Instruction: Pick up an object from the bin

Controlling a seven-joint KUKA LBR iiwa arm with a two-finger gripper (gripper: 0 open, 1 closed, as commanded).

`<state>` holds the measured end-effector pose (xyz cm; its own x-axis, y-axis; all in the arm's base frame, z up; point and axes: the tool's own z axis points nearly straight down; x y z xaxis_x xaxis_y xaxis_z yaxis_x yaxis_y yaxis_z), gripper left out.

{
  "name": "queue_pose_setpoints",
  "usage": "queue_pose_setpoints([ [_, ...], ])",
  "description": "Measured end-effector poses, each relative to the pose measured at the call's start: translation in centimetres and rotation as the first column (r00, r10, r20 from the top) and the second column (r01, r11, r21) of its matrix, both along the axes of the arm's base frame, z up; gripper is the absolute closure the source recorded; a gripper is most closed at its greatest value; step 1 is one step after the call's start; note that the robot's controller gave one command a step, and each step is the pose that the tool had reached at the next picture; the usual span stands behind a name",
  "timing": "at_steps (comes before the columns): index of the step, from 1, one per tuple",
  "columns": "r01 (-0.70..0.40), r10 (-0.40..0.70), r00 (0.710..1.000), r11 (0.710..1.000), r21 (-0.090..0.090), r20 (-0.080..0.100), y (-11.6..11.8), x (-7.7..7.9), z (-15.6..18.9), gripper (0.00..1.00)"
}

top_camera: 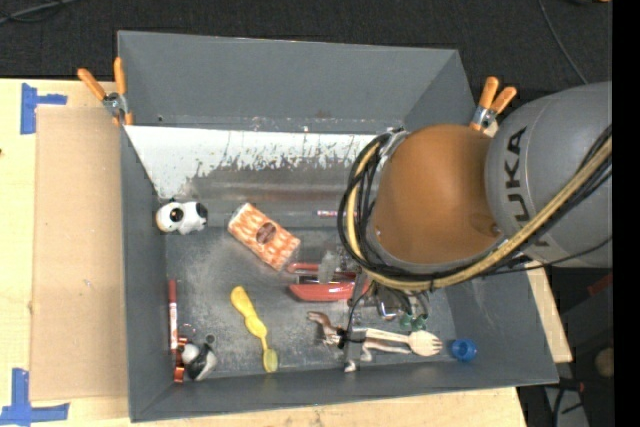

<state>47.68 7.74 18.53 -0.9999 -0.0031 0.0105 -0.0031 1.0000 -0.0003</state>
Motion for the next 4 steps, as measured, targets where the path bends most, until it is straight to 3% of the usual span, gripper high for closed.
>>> queue_pose_setpoints([
  [1, 0.003, -0.003, 1.0, 1.0, 0.001, 0.008, -0.1, 0.2, 0.4, 0.0],
  [2, -0.049, 0.049, 0.999, 0.999, 0.001, 0.011, -4.0, 2.5, -6.2, 0.0],
  [3, -0.064, 0.063, 0.998, 0.998, 0.005, 0.018, -4.6, 2.0, -10.0, 1.0],
  [4, -0.063, 0.063, 0.998, 0.998, 0.005, 0.018, -4.6, 2.0, -10.0, 1.0],
])
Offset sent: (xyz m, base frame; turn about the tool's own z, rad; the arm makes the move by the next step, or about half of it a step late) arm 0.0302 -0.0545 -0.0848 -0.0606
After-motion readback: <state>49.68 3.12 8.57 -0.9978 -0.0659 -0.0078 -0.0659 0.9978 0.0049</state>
